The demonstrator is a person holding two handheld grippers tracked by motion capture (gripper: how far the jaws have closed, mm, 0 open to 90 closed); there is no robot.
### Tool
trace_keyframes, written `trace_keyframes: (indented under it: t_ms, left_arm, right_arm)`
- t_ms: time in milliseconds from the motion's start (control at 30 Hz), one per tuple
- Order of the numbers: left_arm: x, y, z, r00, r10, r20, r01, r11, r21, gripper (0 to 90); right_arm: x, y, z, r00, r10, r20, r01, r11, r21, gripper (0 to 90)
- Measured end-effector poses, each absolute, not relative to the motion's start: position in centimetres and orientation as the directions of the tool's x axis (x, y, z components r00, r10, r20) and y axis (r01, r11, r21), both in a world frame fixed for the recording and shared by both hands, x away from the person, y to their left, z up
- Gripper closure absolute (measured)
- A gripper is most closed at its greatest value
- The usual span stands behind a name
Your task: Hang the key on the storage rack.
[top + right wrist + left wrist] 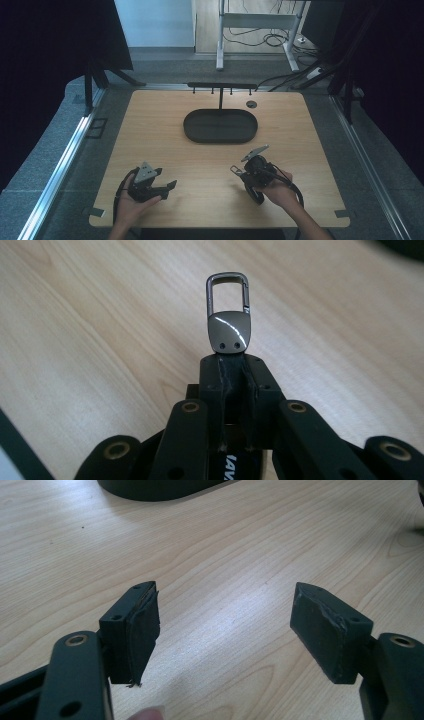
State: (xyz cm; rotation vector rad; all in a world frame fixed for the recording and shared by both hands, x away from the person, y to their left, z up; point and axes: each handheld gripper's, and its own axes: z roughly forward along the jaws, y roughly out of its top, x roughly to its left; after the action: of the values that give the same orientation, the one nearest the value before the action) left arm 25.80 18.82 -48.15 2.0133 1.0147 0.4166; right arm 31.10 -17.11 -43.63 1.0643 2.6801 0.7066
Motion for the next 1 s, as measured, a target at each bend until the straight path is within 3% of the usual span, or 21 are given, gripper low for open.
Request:
trace_keyframes:
  t_ms: [400,1000]
  left_arm:
    - [25.8,18.5,-48.4,0.620,0.782,-0.065,0.515,-0.343,0.786,28.2]
    - [25.9,18.4,-48.6,0.621,0.781,-0.065,0.518,-0.346,0.782,28.2]
  right_arm:
    - [29.7,-17.7,-42.3,-0.716,0.698,-0.018,0.553,0.582,0.596,80.9]
    - [29.7,-18.6,-41.4,-0.702,0.712,-0.002,0.520,0.514,0.682,80.9]
